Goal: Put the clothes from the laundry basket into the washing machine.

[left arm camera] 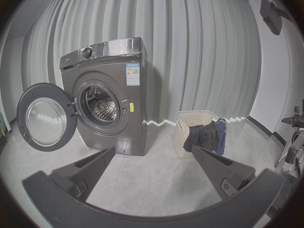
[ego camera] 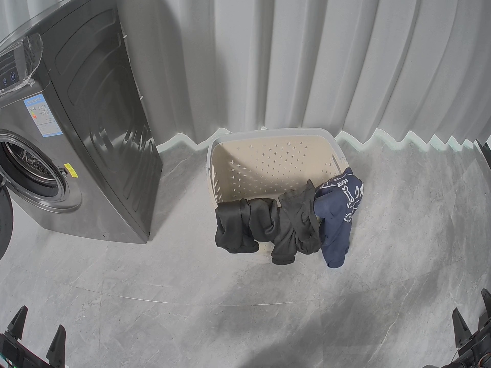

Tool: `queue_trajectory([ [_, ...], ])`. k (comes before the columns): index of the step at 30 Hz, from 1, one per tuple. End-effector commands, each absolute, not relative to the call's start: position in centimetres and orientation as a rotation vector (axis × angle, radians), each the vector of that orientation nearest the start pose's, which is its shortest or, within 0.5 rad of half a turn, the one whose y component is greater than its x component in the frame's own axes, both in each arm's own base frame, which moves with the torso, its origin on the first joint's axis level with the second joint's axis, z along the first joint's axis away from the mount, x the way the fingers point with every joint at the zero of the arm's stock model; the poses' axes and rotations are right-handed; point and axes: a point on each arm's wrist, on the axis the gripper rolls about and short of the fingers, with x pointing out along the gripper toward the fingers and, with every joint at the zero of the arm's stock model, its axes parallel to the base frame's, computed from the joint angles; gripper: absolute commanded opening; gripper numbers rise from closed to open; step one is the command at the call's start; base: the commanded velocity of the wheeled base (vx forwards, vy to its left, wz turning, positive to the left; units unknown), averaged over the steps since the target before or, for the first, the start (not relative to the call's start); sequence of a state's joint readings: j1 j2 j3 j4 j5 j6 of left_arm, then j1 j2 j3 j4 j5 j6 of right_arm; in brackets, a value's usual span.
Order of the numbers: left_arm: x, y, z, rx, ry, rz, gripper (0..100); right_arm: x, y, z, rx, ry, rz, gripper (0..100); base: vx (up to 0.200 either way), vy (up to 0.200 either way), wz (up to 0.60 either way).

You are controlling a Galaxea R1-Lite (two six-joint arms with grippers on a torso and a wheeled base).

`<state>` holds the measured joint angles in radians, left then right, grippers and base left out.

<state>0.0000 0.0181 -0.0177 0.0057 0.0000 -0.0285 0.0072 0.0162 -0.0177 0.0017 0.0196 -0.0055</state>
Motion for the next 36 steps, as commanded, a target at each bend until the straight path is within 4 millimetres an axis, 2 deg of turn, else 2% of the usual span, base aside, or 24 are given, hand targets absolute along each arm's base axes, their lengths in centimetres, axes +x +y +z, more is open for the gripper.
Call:
queue_trajectory([
  [1, -2.29, 0.0, 7.57, -0.028, 0.005, 0.0, 100, -2.29, 0.03, 7.57, -0.006, 0.0, 0.028, 100, 0.0, 0.0, 0.0],
  [5, -2.29, 0.0, 7.57, -0.029, 0.005, 0.0, 100, -2.29, 0.03, 7.57, -0.006, 0.0, 0.028, 100, 0.0, 0.0, 0.0],
  [11, -2.29, 0.0, 7.57, -0.029, 0.005, 0.0, 100, -2.29, 0.02, 7.57, -0.006, 0.0, 0.029, 100, 0.0, -0.2, 0.0],
  [25, -2.29, 0.0, 7.57, -0.029, 0.005, -0.001, 100, -2.29, 0.03, 7.57, -0.006, 0.0, 0.028, 100, 0.0, 0.0, 0.0],
  [36, -2.29, 0.0, 7.57, -0.028, 0.005, -0.001, 100, -2.29, 0.03, 7.56, -0.006, 0.001, 0.028, 100, 0.182, 0.0, 0.0],
])
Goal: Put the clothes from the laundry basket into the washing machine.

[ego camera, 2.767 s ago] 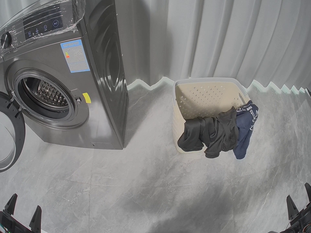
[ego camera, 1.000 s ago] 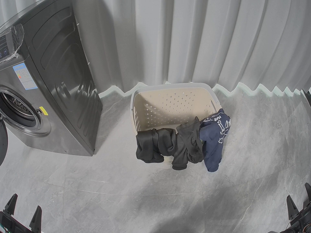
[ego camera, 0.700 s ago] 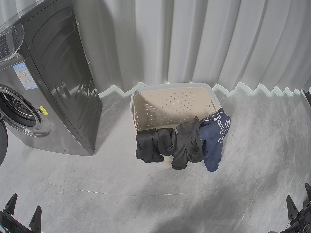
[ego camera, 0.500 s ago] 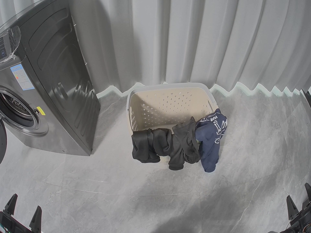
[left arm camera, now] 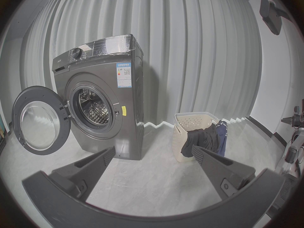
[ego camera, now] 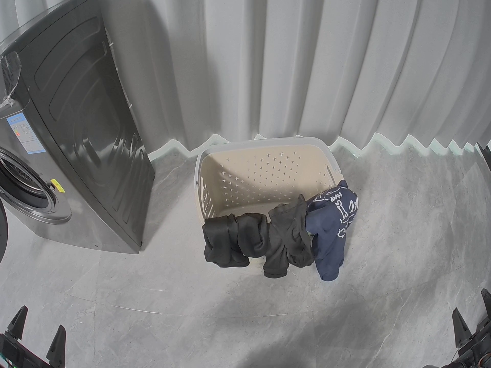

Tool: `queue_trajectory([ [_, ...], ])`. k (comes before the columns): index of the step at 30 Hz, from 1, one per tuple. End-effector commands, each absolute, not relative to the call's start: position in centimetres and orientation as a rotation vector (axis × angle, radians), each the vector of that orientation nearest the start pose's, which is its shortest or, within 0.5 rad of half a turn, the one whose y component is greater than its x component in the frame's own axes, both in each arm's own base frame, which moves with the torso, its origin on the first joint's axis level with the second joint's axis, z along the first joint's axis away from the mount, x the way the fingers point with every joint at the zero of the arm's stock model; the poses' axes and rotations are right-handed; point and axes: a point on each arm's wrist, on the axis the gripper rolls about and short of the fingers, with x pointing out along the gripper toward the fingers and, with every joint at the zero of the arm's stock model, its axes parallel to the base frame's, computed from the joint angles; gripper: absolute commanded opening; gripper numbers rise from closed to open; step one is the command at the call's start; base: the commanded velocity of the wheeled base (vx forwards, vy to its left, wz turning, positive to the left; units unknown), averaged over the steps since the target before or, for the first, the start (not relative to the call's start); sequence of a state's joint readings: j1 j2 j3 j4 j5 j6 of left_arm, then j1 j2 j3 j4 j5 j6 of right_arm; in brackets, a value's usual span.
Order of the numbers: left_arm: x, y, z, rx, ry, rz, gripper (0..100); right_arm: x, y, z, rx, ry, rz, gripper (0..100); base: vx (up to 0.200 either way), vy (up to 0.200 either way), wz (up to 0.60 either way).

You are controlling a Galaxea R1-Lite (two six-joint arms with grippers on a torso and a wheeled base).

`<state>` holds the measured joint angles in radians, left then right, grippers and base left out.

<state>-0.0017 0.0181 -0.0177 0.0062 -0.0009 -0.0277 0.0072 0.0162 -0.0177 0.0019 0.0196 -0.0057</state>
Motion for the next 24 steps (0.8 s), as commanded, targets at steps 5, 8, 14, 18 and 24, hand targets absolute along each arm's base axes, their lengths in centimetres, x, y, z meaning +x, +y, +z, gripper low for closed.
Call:
queue_trajectory([
  [5, -2.29, 0.0, 7.57, -0.029, 0.005, -0.001, 100, -2.29, 0.03, 7.57, -0.006, 0.0, 0.028, 100, 0.0, 0.0, 0.0],
  [8, -2.29, 0.0, 7.57, -0.029, 0.005, -0.001, 100, -2.29, 0.02, 7.57, -0.006, 0.0, 0.029, 100, 0.0, -0.2, 0.0],
  [14, -2.29, 0.0, 7.57, -0.029, 0.005, -0.001, 100, -2.29, 0.03, 7.57, -0.006, 0.0, 0.028, 100, 0.0, -0.1, 0.0],
  [18, -2.29, 0.0, 7.57, -0.028, 0.005, -0.001, 100, -2.29, 0.03, 7.57, -0.006, 0.0, 0.028, 100, 0.0, 0.0, 0.0],
  [24, -2.29, 0.0, 7.57, -0.029, 0.005, 0.0, 100, -2.29, 0.02, 7.57, -0.006, 0.0, 0.029, 100, 0.033, 0.0, 0.0],
])
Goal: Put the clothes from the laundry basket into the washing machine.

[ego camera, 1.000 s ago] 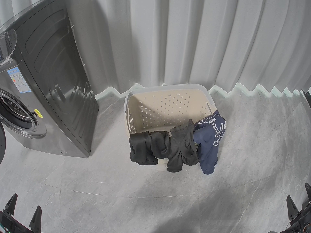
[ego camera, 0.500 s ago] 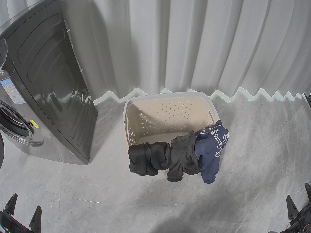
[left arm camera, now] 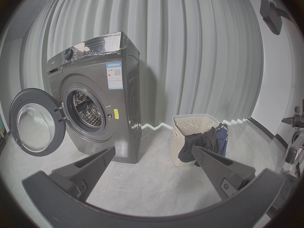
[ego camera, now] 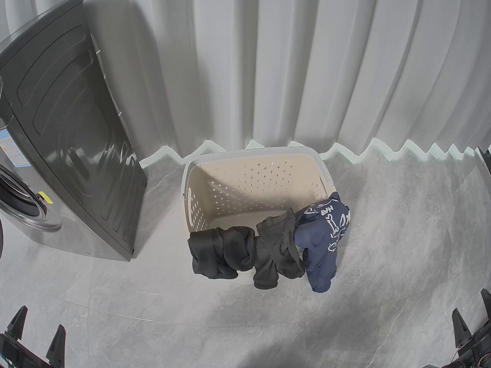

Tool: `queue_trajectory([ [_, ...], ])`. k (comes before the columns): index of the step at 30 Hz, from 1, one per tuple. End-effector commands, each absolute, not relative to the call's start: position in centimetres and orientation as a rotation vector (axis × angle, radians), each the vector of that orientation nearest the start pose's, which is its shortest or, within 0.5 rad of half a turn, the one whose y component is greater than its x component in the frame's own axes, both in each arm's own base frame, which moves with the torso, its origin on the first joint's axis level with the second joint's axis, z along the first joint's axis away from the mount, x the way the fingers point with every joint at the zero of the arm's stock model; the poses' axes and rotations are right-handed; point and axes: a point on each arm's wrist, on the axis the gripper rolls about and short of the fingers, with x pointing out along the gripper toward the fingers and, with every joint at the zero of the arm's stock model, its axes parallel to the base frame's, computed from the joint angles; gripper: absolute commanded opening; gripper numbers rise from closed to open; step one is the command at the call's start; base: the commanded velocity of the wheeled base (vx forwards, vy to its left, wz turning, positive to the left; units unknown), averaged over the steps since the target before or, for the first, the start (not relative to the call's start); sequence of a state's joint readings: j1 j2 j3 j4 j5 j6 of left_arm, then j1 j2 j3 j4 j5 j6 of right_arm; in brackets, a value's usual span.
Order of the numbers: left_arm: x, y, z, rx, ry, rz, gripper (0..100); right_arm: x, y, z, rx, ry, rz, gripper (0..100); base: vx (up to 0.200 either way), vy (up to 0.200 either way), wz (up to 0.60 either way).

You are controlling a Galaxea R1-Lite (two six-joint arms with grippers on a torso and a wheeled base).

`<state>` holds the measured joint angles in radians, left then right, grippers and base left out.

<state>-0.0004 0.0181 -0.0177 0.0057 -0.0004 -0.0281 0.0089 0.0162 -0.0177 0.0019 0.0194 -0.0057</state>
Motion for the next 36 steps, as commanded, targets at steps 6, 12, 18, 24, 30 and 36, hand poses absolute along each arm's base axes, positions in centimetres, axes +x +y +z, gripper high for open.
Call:
queue_trajectory([
  [6, -2.3, 0.0, 7.6, -0.029, 0.005, 0.0, 100, -2.3, 0.0, 7.6, -0.006, 0.001, 0.028, 100, 0.167, 0.0, 0.0],
  [12, -2.3, 0.0, 7.6, -0.026, 0.005, 0.002, 100, -2.3, 0.0, 7.6, -0.006, 0.001, 0.029, 100, 0.0, 0.0, 0.0],
  [18, -2.3, 0.0, 7.6, -0.028, 0.005, 0.0, 100, -2.3, 0.0, 7.6, 0.006, 0.002, 0.025, 100, 0.0, 0.0, 0.0],
  [24, -2.3, 0.0, 7.6, -0.02, 0.005, 0.0, 100, -2.0, 0.1, 15.5, 0.076, -0.063, 0.078, 100, 0.0, 0.0, 0.0],
  [30, -2.3, 0.0, 7.6, -0.021, 0.005, -0.001, 100, 3.1, 0.4, 13.2, 0.081, 0.332, 0.145, 100, 0.0, 0.0, 0.0],
  [36, -2.3, 0.0, 7.6, -0.02, 0.005, -0.003, 100, 8.9, 1.4, 11.9, 0.141, 0.581, 0.232, 100, 0.0, 0.0, 0.0],
])
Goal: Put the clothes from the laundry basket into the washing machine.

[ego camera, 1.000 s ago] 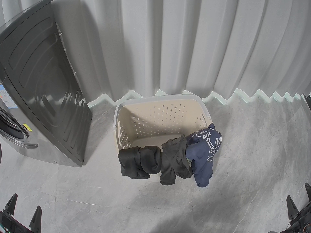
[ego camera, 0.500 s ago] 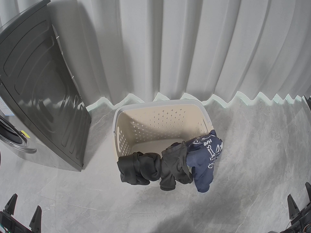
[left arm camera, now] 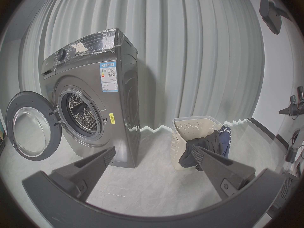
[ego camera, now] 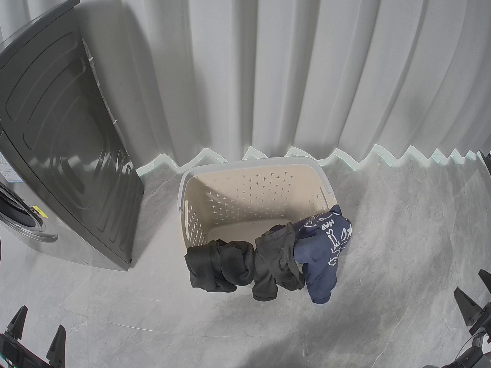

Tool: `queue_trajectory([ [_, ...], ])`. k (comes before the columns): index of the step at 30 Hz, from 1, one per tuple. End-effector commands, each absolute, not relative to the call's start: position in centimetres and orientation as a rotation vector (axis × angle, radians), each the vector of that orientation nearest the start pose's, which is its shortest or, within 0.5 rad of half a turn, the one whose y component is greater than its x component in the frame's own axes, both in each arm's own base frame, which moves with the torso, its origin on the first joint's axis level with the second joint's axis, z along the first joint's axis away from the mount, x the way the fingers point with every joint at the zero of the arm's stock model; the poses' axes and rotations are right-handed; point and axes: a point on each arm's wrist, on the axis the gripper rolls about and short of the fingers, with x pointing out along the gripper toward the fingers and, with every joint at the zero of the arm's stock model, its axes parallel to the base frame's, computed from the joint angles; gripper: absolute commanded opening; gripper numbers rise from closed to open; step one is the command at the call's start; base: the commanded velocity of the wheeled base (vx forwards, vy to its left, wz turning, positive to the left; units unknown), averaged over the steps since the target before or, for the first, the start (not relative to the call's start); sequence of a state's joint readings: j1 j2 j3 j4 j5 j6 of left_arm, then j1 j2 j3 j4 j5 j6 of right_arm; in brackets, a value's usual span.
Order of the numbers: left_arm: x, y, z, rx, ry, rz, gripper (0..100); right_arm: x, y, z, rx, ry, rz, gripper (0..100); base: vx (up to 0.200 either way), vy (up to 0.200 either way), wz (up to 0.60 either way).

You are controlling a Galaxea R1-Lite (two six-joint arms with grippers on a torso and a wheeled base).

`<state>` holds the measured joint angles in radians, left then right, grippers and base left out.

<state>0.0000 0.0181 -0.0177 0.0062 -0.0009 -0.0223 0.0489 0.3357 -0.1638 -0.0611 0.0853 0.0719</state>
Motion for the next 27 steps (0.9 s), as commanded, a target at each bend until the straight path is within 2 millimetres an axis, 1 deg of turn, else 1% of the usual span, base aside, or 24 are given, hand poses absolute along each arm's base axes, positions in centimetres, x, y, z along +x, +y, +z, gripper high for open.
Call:
queue_trajectory([
  [1, -2.3, 0.0, 7.6, -0.02, 0.005, -0.003, 100, 9.5, 1.5, 11.9, 0.141, 0.578, 0.234, 100, 0.0, 0.0, 0.0],
  [4, -2.3, 0.0, 7.6, -0.02, 0.005, -0.003, 100, 11.3, 1.9, 11.4, 0.128, 0.593, 0.252, 100, 0.0, 0.0, 0.0],
  [9, -2.3, 0.0, 7.6, -0.02, 0.005, -0.003, 100, 12.7, 3.0, 10.6, 0.11, 0.648, 0.311, 100, 0.0, 0.0, 0.0],
  [11, -2.3, 0.0, 7.6, -0.02, 0.005, -0.003, 100, 13.7, 3.5, 10.3, 0.104, 0.672, 0.321, 100, 0.0, 0.0, 0.0],
  [12, -2.3, 0.0, 7.6, -0.02, 0.005, -0.003, 100, 13.7, 3.5, 10.3, 0.104, 0.672, 0.321, 100, 0.0, 0.0, 0.0],
  [13, -2.3, 0.0, 7.6, -0.02, 0.005, -0.003, 100, 14.8, 3.8, 10.0, 0.102, 0.678, 0.328, 100, 0.0, 0.0, 0.0],
  [14, -2.3, 0.0, 7.6, -0.02, 0.005, -0.003, 100, 15.4, 4.1, 9.7, 0.1, 0.686, 0.334, 100, 0.0, 0.0, 0.0],
  [18, -2.3, 0.0, 7.6, -0.02, 0.005, -0.003, 100, 17.1, 5.0, 8.8, 0.087, 0.705, 0.35, 100, 0.0, 0.0, 0.0],
  [23, -2.3, 0.0, 7.6, -0.02, 0.005, -0.003, 100, 18.3, 5.9, 7.5, 0.073, 0.74, 0.369, 100, 0.0, 0.0, 0.0],
  [27, -2.3, 0.0, 7.6, -0.021, 0.005, -0.003, 100, 19.8, 6.8, 6.4, 0.063, 0.748, 0.389, 100, 0.0, 0.0, 0.0],
])
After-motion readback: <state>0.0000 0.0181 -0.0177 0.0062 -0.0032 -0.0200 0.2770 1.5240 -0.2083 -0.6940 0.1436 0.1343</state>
